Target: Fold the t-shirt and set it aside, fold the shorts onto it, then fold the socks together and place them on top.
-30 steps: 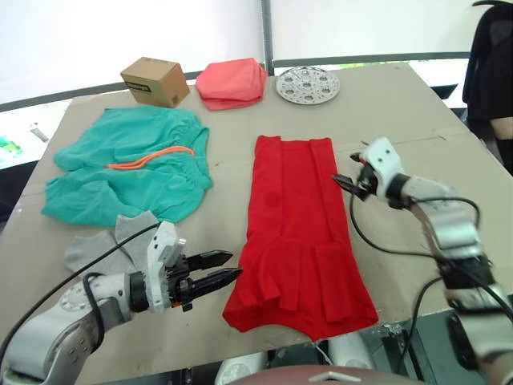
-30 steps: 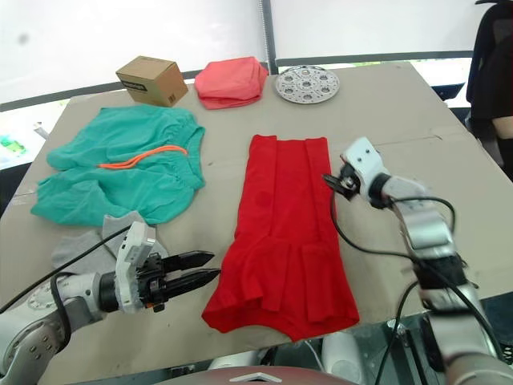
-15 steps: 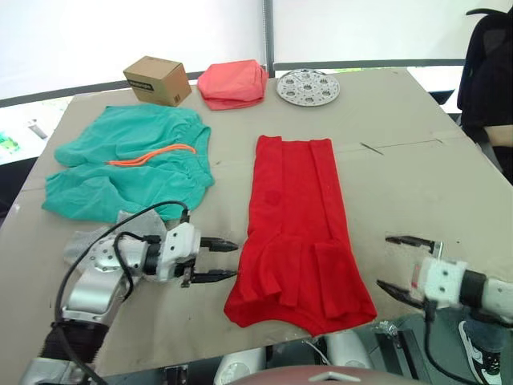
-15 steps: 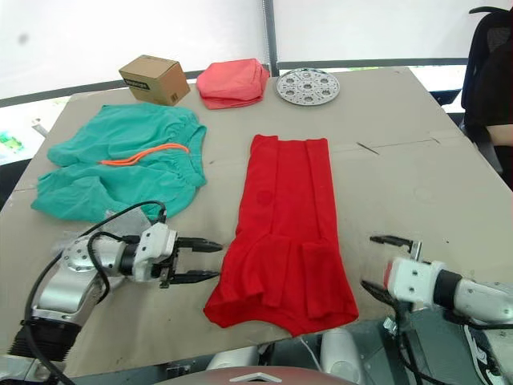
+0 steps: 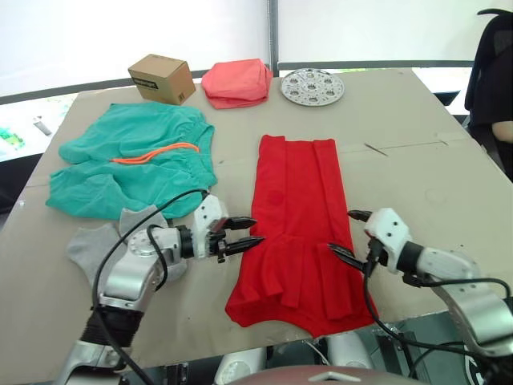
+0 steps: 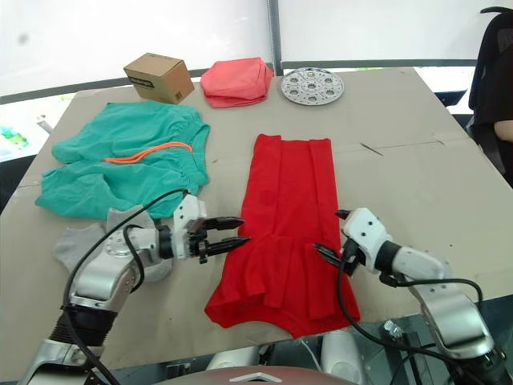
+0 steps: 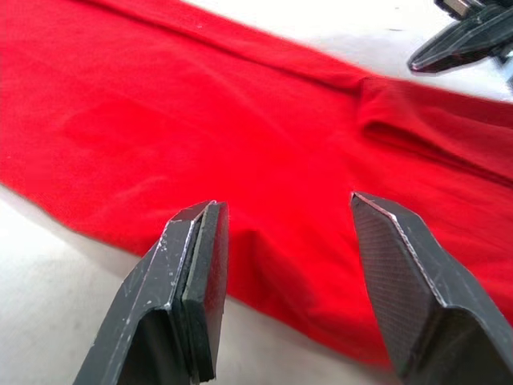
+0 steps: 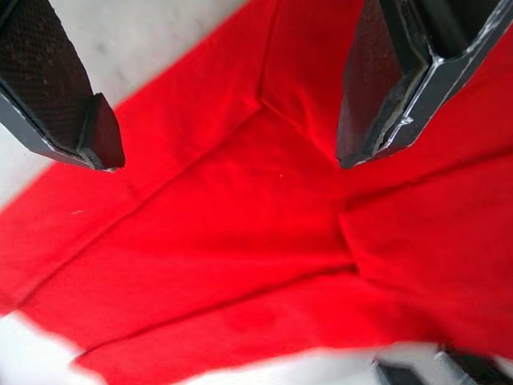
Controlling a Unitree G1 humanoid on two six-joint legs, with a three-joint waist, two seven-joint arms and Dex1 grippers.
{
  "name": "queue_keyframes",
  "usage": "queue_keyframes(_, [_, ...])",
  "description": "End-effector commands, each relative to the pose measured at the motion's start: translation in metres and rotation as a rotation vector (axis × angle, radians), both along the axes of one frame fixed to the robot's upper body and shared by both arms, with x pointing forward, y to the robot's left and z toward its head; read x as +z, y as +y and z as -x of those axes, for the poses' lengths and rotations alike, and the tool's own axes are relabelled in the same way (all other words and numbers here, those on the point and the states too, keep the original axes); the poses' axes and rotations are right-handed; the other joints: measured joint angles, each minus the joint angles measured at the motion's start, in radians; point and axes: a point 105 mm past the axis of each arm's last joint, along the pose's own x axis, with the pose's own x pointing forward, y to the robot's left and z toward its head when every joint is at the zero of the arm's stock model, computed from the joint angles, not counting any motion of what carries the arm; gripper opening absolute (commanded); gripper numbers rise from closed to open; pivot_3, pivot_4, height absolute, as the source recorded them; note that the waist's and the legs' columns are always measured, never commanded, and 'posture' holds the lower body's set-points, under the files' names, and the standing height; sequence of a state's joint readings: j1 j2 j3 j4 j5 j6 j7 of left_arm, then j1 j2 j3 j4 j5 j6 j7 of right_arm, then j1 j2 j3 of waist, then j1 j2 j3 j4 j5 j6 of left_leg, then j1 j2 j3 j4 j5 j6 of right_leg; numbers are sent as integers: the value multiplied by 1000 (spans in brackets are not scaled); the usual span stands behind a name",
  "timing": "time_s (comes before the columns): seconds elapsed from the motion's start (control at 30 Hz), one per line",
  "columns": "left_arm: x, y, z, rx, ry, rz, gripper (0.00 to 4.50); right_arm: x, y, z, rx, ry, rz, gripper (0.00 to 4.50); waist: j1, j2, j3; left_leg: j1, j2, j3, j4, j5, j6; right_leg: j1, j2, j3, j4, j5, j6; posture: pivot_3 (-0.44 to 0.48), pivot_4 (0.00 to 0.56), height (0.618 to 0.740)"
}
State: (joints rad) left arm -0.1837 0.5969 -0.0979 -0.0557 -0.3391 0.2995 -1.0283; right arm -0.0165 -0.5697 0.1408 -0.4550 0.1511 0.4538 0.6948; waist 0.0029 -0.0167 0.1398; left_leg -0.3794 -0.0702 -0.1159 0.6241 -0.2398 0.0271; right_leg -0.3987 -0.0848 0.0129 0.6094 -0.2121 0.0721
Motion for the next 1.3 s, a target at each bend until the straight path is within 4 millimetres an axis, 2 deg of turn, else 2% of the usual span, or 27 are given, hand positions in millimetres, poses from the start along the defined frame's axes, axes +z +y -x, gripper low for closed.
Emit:
queue_keyframes(0.03, [-20, -10, -9, 54, -24, -113, 2666, -23, 0, -9, -18, 90, 24, 4470, 3, 0, 0, 0, 0, 0, 0, 0, 0, 0, 0, 0, 0, 0, 0, 0, 150, 740])
queue_keyframes(0.13, [-29, -15, -15, 95, 9, -140, 2666, -35, -6, -22, -92, 177, -27, 4470, 9, 0, -2, 2, 0, 0, 0, 0, 0, 2, 0, 0, 0, 0, 0, 0, 150, 740])
queue_keyframes(0.27, [-27, -12, -33, 184, -7, -147, 2666, -27, -8, -44, -170, 182, -79, 4470, 9, 1, -4, 6, 0, 0, 3, 0, 0, 6, 1, 0, 1, 0, 0, 0, 150, 740])
queue_keyframes(0.47, [-9, -1, -71, 260, -88, -188, 2666, -11, -9, -87, -206, 94, -34, 4470, 8, 1, -4, 6, 0, 0, 10, 0, 1, 8, 3, 1, 1, 3, 6, 0, 150, 740])
queue_keyframes(0.57, [-1, -3, -77, 238, -106, -161, 2666, -9, -13, -93, -202, 83, -22, 4470, 8, 1, -4, 6, 0, 0, 9, 0, 0, 7, 4, 1, 1, 7, 3, 0, 150, 740])
queue_keyframes(0.67, [14, -8, -61, 125, -89, -50, 2666, -2, -13, -76, -143, 99, -34, 4470, 8, 2, -5, 0, 1, -1, 8, 2, -5, 2, 4, 1, 2, 7, 2, 0, 150, 740])
queue_keyframes(0.83, [32, 2, -27, -17, -61, 57, 2666, 11, -19, -42, -73, 33, 11, 4470, 6, 3, -4, -5, 2, 0, 8, 0, -7, -4, 4, 4, -1, 7, 2, 0, 150, 740])
queue_keyframes(0.93, [44, 15, -1, -128, -30, 100, 3527, 27, -24, -10, 42, -26, 42, 4500, 6, 6, -2, -5, 2, 1, 8, -4, 0, -3, 4, 4, -1, 7, 2, 0, 150, 740])
queue_keyframes(1.0, [40, 24, 14, -190, -6, 58, 4469, 26, -28, 10, 112, -40, 109, 4500, 7, 7, -2, -5, 2, 2, 8, -5, 1, -3, 4, 4, -1, 6, 3, 0, 150, 740])
queue_keyframes(1.17, [20, 41, 44, -339, -65, -93, 4469, 12, -62, 30, 192, -159, 385, 4500, 8, 6, -2, 0, 3, 4, 10, -6, 2, 2, 4, 4, -2, 1, 3, 0, 150, 740])
queue_keyframes(1.23, [15, 44, 46, -361, -100, -122, 4469, 7, -70, 33, 214, -181, 442, 4500, 10, 6, -1, 0, 4, 6, 10, -6, 2, 2, 3, 4, -3, 3, 0, 0, 150, 740])
queue_keyframes(1.3, [8, 51, 39, -344, -175, -167, 4469, 7, -84, 32, 223, -233, 518, 4500, 12, 6, -1, 0, 4, 6, 10, -6, 2, 2, 3, 4, -2, 4, -1, 0, 150, 740])
